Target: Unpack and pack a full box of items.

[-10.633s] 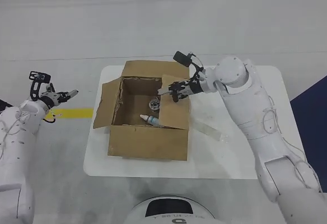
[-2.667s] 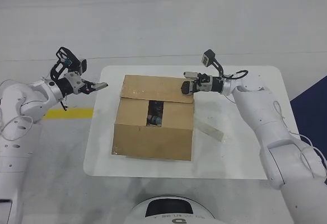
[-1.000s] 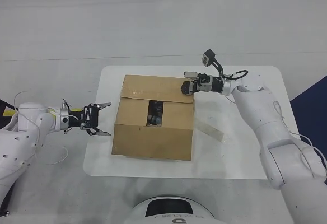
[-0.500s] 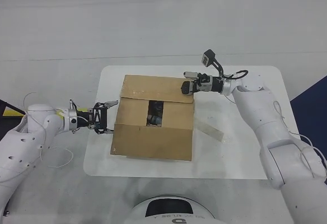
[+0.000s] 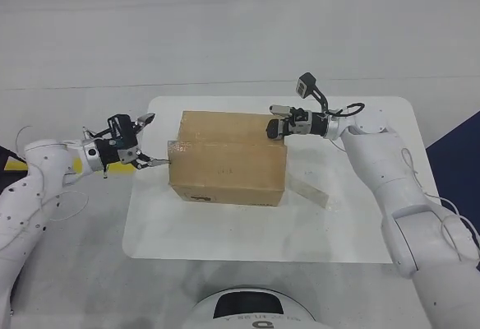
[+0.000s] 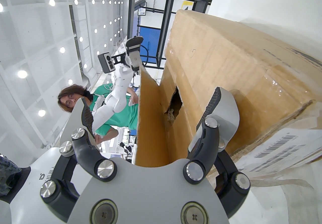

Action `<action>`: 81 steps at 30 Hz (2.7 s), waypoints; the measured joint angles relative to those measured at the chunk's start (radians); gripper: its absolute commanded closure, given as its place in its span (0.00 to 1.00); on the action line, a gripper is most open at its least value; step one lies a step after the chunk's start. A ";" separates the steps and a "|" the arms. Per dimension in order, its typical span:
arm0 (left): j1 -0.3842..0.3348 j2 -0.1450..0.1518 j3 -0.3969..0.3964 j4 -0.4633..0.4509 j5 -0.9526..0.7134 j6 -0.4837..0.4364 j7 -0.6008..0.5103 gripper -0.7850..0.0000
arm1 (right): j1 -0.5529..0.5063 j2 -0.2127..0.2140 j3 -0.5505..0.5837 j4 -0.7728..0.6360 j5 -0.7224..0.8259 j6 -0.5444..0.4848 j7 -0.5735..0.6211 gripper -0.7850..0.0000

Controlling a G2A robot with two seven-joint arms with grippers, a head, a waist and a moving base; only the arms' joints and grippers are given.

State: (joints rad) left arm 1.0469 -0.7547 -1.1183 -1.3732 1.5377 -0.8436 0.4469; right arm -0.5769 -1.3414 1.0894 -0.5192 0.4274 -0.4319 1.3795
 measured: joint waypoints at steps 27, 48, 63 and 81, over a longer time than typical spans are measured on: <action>-0.048 -0.038 -0.034 0.035 -0.209 0.022 -0.177 0.00 | -0.255 0.082 0.141 -0.450 0.154 0.020 0.029 0.00; -0.015 -0.039 -0.116 -0.059 -0.384 -0.013 -0.271 0.00 | -0.328 0.136 0.142 -0.494 0.059 0.131 -0.022 0.00; -0.021 -0.046 -0.112 -0.033 -0.459 -0.011 -0.305 0.00 | -0.282 0.132 0.089 -0.478 -0.013 0.186 -0.077 0.00; -0.021 -0.046 -0.112 -0.034 -0.459 -0.010 -0.306 0.00 | -0.282 0.132 0.089 -0.478 -0.013 0.185 -0.076 0.00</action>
State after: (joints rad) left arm 1.0263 -0.8006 -1.2307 -1.4068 1.0785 -0.8538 0.1413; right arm -0.8593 -1.2096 1.1788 -0.9969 0.4146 -0.2464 1.3031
